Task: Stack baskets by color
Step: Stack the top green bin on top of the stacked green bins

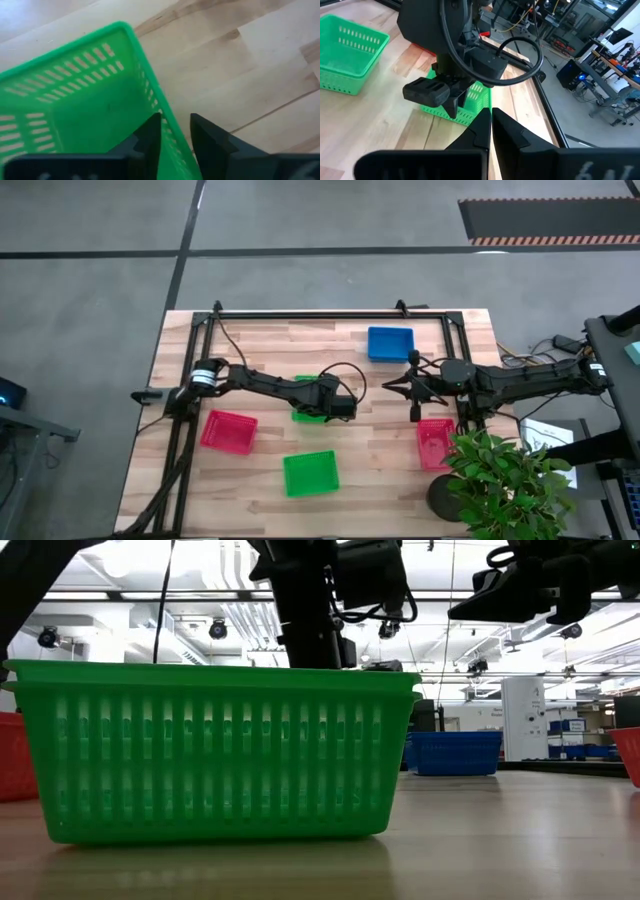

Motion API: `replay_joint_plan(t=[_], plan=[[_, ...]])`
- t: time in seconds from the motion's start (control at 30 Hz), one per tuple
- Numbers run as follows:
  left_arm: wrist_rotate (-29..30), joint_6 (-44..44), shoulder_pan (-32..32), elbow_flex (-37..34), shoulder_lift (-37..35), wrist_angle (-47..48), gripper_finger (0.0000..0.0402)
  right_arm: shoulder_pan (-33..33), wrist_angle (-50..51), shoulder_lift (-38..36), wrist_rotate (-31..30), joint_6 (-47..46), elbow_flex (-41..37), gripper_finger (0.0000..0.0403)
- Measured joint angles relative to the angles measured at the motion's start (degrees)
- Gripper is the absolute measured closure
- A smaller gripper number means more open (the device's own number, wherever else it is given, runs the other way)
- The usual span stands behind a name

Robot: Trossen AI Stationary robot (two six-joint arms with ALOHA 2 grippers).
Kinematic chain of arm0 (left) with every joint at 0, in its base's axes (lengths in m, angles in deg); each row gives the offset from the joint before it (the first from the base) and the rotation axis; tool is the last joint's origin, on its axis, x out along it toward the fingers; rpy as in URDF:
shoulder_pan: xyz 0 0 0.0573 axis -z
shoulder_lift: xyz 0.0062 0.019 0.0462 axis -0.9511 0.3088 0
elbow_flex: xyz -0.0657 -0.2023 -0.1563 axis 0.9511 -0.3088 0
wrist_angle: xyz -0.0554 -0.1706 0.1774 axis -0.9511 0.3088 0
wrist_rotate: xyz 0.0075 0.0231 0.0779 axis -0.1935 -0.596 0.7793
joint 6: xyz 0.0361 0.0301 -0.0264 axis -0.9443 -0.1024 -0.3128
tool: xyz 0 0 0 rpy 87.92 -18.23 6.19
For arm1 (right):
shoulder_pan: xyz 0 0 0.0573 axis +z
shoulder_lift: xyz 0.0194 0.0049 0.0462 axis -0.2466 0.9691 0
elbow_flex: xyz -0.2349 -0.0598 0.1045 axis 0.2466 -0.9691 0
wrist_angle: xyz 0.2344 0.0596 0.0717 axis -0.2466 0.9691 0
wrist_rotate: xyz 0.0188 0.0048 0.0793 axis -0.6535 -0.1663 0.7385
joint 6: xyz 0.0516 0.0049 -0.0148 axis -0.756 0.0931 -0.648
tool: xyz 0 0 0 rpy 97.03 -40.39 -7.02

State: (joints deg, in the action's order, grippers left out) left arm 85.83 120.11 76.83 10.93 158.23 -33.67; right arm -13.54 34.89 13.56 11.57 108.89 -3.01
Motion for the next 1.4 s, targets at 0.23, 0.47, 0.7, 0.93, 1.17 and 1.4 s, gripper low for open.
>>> replay_joint_plan(t=[0.23,0.47,0.7,0.93,1.17,1.4], plan=[[-0.2,-0.52,0.0,0.0,0.15,-0.07,0.0394,0.0,0.12,0.0,0.0,-0.08,-0.02,0.0394],[-0.19,-2.49,0.02,0.0,0.13,-0.03,0.0399,0.0,0.23,0.0,0.0,-0.1,-0.04,0.0394],[-0.32,-17.33,0.09,1.92,-2.2,1.53,0.04,-0.02,-0.51,0.0,0.91,0.01,-0.44,0.0394],[-2.11,-34.22,2.42,5.33,-6.75,3.44,0.04,-0.02,-9.0,-0.1,1.96,0.97,-3.66,0.0394],[-2.29,-36.92,8.06,8.42,-10.68,6.44,0.04,0.0,-15.56,-1.15,1.97,1.92,-6.92,0.0394],[-3.93,-39.82,14.55,12.33,-11.07,7.36,0.04,-0.02,-15.59,-2.88,1.95,0.88,-7.8,0.0394]])
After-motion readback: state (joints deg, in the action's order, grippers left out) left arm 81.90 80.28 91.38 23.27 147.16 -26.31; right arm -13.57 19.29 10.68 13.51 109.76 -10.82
